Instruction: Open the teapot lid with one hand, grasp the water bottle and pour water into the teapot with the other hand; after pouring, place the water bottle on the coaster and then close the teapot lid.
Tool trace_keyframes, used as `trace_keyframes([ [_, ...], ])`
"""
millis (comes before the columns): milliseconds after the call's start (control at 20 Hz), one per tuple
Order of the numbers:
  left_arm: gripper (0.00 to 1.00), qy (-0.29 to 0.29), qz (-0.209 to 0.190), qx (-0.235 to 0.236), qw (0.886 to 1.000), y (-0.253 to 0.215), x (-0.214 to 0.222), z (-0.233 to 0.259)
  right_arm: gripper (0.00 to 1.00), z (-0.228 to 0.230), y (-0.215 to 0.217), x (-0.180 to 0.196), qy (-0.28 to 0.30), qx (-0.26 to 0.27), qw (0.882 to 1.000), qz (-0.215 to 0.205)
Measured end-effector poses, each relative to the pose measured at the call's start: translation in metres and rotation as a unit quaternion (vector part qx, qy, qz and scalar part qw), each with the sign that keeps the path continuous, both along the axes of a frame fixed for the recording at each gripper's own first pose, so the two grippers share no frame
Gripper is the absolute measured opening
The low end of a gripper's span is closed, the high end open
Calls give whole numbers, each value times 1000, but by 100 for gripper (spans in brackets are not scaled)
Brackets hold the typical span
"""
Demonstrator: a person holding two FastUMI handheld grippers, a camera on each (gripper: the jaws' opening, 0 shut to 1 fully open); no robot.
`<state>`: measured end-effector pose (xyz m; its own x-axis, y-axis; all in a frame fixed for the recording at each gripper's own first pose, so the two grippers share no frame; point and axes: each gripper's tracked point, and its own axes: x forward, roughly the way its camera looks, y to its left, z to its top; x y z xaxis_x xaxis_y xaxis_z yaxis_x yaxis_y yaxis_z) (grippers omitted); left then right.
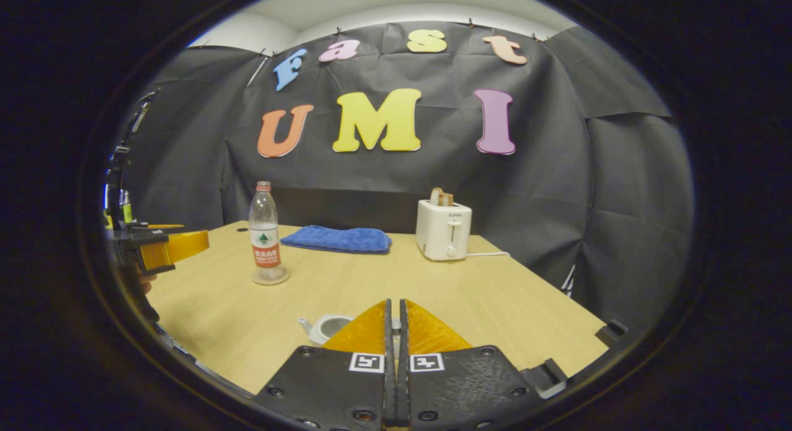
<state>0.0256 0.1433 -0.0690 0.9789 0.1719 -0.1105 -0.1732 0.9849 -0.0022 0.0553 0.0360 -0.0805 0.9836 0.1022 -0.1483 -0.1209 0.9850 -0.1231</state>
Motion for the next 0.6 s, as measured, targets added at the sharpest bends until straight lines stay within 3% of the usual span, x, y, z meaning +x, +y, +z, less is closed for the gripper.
trace_keyframes([
  [200,98,-4,5,-5,1000,10,-9,-1,1,-5,32,12,4,18,999,46],
  [600,98,-3,4,-26,1000,16,-17,-1,0,-19,47,27,9,19,998,59],
])
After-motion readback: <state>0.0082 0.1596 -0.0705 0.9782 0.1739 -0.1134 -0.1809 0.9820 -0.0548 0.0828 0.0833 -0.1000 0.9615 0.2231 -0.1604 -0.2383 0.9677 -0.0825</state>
